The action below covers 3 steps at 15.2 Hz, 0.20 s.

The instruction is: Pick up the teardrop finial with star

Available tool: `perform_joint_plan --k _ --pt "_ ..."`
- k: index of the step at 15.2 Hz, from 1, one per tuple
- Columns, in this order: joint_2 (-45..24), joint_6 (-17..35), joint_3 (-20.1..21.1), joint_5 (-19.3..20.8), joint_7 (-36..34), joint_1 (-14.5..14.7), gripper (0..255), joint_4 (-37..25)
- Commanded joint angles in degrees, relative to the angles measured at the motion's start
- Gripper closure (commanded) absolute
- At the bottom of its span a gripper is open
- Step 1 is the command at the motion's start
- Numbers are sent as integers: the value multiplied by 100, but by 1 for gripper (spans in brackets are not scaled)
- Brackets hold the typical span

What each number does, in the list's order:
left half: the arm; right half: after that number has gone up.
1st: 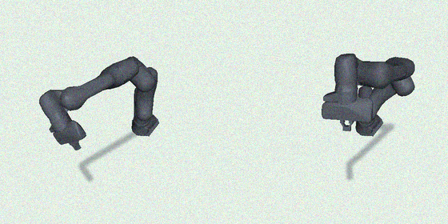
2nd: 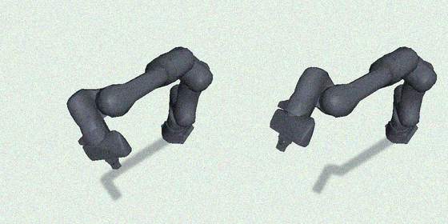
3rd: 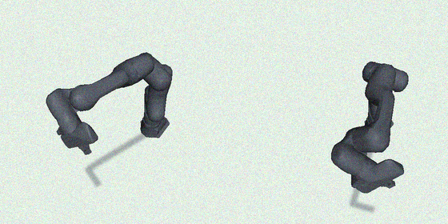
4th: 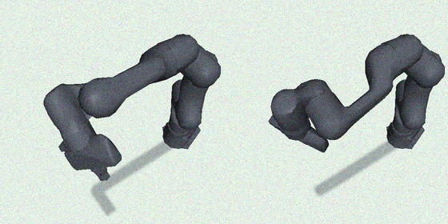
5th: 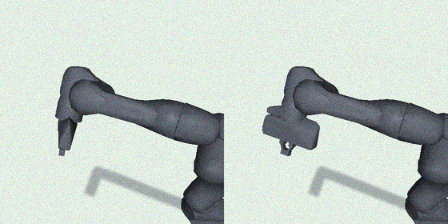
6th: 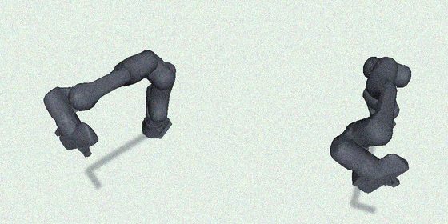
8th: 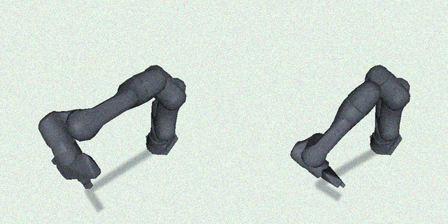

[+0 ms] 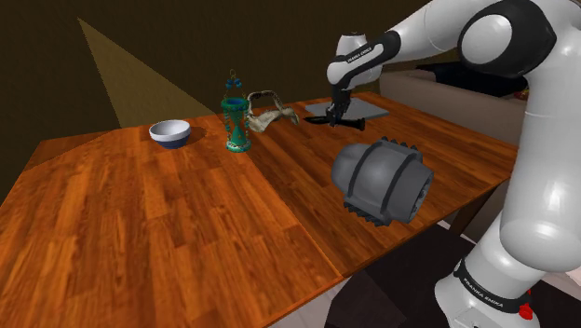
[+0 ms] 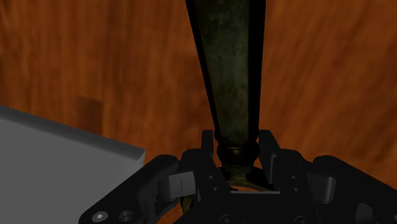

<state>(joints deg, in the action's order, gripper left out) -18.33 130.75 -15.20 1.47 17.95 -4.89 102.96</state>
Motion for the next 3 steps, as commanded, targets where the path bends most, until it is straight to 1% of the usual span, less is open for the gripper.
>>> perform_joint_plan --k 1,3 --pt "60 -150 -7 12 4 4 255 -93" --pt "64 -160 -7 13 4 4 255 -98"
